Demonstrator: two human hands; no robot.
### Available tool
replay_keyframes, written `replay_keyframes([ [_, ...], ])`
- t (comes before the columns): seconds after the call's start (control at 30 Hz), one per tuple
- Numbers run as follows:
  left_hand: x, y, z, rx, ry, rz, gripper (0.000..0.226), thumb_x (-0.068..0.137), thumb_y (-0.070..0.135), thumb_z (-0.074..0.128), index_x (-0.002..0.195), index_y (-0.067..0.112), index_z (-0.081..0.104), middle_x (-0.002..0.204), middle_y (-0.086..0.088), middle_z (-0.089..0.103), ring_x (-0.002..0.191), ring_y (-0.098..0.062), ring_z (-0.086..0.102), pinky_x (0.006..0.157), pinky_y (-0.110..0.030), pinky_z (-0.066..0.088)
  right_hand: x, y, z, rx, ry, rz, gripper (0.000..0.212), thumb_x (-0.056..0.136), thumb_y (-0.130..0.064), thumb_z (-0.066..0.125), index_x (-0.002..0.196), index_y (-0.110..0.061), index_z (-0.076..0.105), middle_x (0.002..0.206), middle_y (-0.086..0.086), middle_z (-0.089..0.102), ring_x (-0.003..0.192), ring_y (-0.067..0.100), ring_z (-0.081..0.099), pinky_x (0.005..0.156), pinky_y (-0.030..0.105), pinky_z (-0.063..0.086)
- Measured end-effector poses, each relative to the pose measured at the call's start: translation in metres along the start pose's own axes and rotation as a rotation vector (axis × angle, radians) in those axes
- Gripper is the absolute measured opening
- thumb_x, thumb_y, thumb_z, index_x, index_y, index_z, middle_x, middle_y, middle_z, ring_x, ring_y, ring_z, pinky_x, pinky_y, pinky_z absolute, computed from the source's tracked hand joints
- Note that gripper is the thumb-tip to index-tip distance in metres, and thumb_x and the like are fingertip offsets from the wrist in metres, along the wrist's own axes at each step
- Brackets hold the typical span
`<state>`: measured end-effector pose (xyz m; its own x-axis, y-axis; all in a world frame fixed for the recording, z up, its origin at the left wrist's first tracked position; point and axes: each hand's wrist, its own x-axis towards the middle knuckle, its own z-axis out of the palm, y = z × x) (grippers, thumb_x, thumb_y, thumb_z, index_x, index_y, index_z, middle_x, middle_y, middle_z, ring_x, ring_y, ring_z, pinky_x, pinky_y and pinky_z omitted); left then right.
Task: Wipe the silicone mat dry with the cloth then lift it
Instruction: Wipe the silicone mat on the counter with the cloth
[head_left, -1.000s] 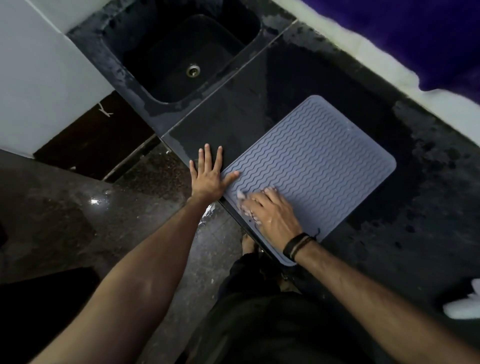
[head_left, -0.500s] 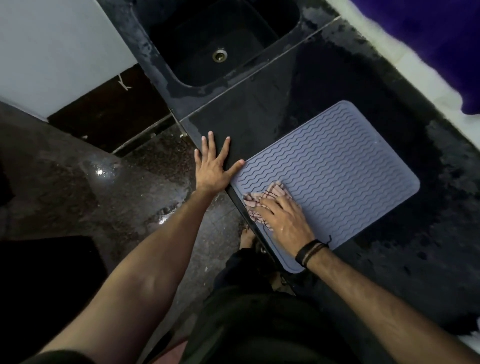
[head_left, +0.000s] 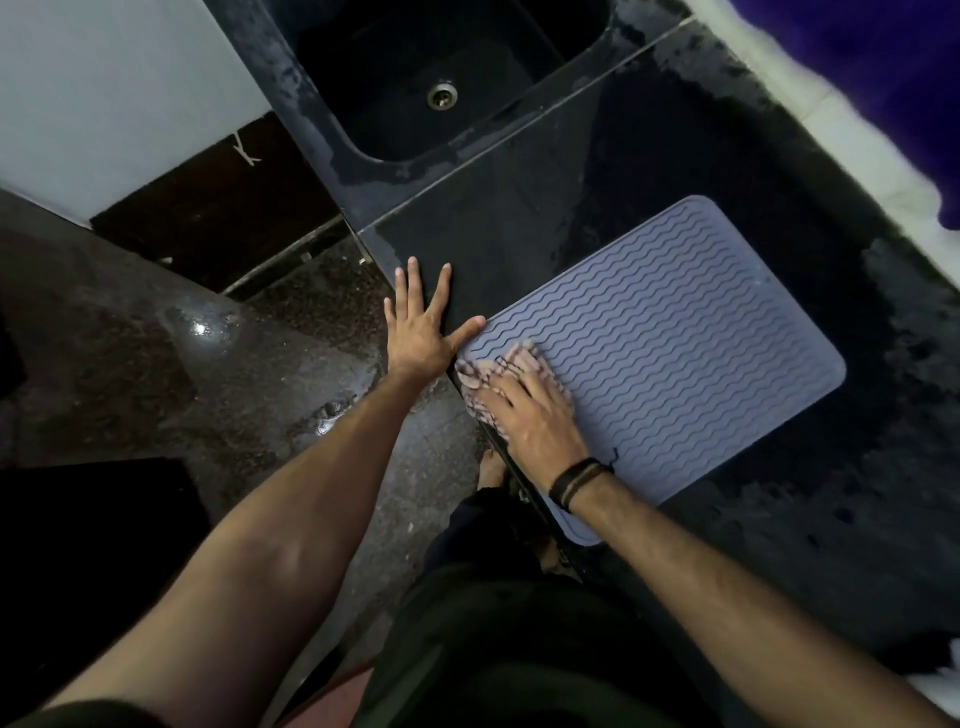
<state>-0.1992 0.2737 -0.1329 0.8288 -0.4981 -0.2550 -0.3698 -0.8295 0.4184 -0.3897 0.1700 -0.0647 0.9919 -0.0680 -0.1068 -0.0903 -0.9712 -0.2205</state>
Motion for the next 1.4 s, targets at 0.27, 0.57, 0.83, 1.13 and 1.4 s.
replay_keyframes([
  [0.27,-0.002,0.003,-0.003,0.018,-0.023,-0.008,0.092,0.087,0.082,0.038,0.161,0.039,0.004,0.169,-0.005,-0.017,0.154,-0.025,-0.02,0.122,-0.053,-0.008,-0.082,0.021,0.005,0.028,-0.069,-0.031,0.062,0.069,-0.004,0.073,0.127,-0.02,0.06,0.125,0.001,0.061,0.11,0.025,0.056,0.093,0.043,0.051],
  [0.57,-0.004,0.009,-0.008,0.082,-0.046,-0.014,0.092,0.088,0.081,0.035,0.161,0.038,0.003,0.169,-0.007,-0.016,0.155,-0.027,-0.018,0.124,-0.054,-0.005,-0.065,0.015,-0.008,0.112,-0.005,0.101,0.061,0.074,-0.003,0.057,0.133,-0.02,0.056,0.116,0.001,0.059,0.115,0.027,0.052,0.107,0.047,0.041],
  [0.83,-0.013,0.019,-0.011,0.109,-0.053,-0.052,0.087,0.093,0.077,0.034,0.162,0.035,0.001,0.169,-0.007,-0.015,0.154,-0.03,-0.019,0.123,-0.054,-0.007,-0.128,0.018,0.017,0.098,0.009,0.08,0.06,0.071,0.004,0.055,0.125,-0.021,0.061,0.122,-0.001,0.061,0.111,0.025,0.054,0.093,0.044,0.05],
  [1.13,-0.031,0.041,-0.001,0.113,0.073,-0.096,0.079,0.102,0.064,0.03,0.163,0.016,0.013,0.169,-0.013,-0.001,0.156,-0.03,-0.005,0.126,-0.051,0.0,-0.137,0.031,0.002,0.167,0.105,0.094,0.054,0.078,-0.003,0.045,0.126,-0.023,0.059,0.112,-0.003,0.059,0.117,0.025,0.051,0.102,0.044,0.044],
  [1.4,-0.065,0.063,0.043,0.138,0.048,-0.033,0.068,0.106,0.055,0.015,0.163,0.019,0.004,0.17,-0.005,-0.002,0.156,-0.023,-0.007,0.125,-0.05,-0.005,-0.128,0.033,0.011,0.107,0.05,0.062,0.052,0.075,-0.001,0.049,0.123,-0.019,0.06,0.118,0.001,0.06,0.105,0.027,0.054,0.091,0.047,0.05],
])
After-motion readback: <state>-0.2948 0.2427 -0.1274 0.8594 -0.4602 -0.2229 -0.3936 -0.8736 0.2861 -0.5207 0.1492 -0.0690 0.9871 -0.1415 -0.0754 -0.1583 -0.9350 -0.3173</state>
